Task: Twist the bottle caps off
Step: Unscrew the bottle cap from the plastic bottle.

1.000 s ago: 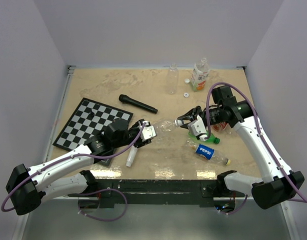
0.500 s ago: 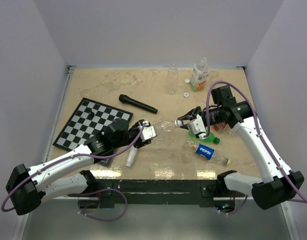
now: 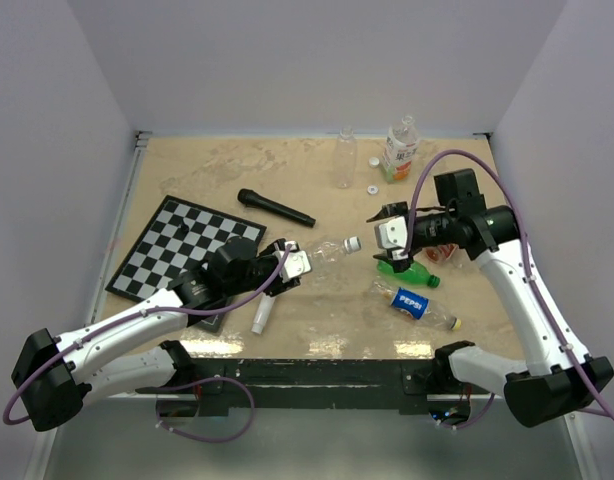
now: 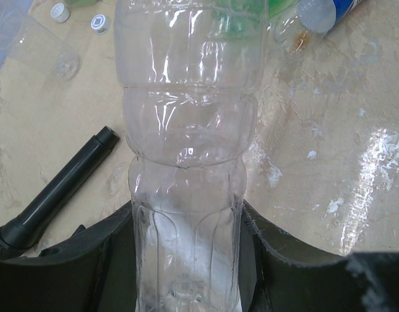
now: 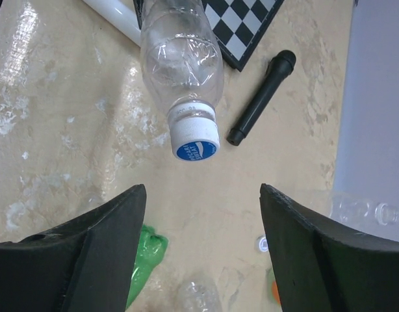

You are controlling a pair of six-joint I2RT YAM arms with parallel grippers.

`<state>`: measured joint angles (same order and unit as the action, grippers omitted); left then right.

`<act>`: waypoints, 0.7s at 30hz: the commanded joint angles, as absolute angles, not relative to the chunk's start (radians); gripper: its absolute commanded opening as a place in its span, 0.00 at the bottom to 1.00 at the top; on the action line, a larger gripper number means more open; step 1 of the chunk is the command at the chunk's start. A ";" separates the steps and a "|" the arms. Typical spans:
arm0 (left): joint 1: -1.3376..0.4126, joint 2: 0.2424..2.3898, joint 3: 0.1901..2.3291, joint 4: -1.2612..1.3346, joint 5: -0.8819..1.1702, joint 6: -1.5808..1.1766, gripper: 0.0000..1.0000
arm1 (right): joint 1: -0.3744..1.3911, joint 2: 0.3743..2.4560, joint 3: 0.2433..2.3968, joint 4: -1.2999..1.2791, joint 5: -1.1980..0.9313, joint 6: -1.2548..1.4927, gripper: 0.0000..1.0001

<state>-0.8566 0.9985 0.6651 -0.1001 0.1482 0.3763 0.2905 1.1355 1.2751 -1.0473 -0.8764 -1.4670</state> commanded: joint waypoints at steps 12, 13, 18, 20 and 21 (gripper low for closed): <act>-0.853 0.991 0.670 -0.089 0.143 0.361 0.03 | 0.164 1.063 1.259 -1.060 -0.821 -1.246 0.80; -0.853 0.989 0.670 -0.089 0.143 0.360 0.03 | 0.157 1.068 1.259 -1.075 -0.828 -1.246 0.80; -0.853 0.989 0.672 -0.089 0.143 0.359 0.03 | 0.153 1.078 1.259 -1.094 -0.888 -1.183 0.80; -0.854 0.988 0.672 -0.089 0.144 0.359 0.03 | 0.153 1.089 1.267 -1.081 -0.891 -1.119 0.79; -0.853 0.989 0.672 -0.089 0.144 0.360 0.03 | 0.153 1.100 1.272 -1.071 -0.888 -1.070 0.79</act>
